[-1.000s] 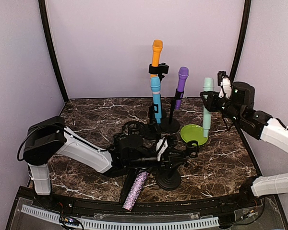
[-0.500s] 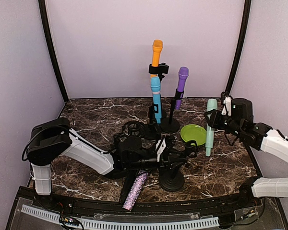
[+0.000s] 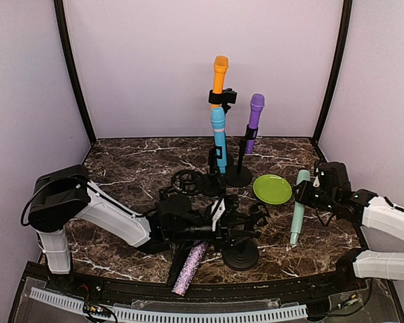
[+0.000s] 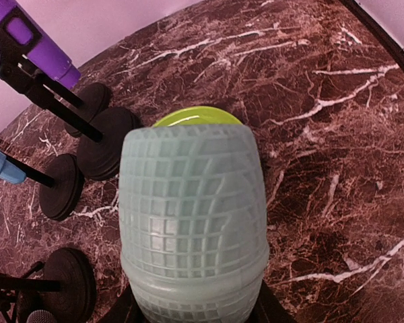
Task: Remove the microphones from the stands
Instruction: Place the microphone stand at the center of the board.
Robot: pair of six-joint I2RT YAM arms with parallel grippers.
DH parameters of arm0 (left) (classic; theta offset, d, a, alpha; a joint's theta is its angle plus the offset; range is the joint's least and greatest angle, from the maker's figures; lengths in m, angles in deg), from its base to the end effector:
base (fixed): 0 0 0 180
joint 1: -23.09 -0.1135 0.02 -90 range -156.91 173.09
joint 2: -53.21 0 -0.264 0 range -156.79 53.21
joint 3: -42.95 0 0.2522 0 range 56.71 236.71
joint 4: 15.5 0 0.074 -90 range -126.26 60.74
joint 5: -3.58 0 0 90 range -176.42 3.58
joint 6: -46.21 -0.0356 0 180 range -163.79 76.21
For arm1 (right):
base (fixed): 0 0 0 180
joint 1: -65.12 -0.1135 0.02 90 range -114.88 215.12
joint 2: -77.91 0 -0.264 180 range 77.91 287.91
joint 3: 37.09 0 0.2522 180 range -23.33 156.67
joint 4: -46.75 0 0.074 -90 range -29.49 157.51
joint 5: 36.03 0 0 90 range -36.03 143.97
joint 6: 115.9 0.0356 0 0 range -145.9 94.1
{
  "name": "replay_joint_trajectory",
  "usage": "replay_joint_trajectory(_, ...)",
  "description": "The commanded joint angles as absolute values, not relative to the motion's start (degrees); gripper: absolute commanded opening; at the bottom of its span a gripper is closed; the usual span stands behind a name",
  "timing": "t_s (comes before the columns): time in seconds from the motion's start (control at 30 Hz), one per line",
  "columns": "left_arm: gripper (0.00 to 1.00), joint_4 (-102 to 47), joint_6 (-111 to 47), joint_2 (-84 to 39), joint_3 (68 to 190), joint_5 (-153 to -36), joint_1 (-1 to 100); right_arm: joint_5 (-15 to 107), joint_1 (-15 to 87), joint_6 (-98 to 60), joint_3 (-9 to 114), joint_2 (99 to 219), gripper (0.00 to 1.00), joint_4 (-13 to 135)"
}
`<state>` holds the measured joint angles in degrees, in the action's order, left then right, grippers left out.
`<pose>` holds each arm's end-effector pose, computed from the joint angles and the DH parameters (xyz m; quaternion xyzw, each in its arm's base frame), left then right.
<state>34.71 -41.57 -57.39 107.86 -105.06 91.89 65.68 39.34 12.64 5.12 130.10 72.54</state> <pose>0.1328 -0.3737 0.1886 0.4670 0.4945 -0.5104 0.5261 0.1786 0.0782 0.2147 0.1446 0.8748 0.1645 0.4322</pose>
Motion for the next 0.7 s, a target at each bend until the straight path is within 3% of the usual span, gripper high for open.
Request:
replay_joint_trajectory(0.0, 0.53, 32.4, -42.4, -51.4, 106.9, -105.9, 92.2, 67.0, 39.8, 17.2, 3.0, 130.1, 0.00, 68.7)
replay_joint_trajectory(0.43, 0.60, 16.0, -42.4, -33.8, 103.6, -102.8, 92.2, 65.8, 39.8, 21.3, -1.6, 134.3, 0.09, 65.0)
replay_joint_trajectory(0.67, 0.65, -8.7, -45.0, -26.8, 112.6, -98.0, 92.0, 66.3, 39.8, 22.7, -4.0, 135.6, 0.14, 62.4)
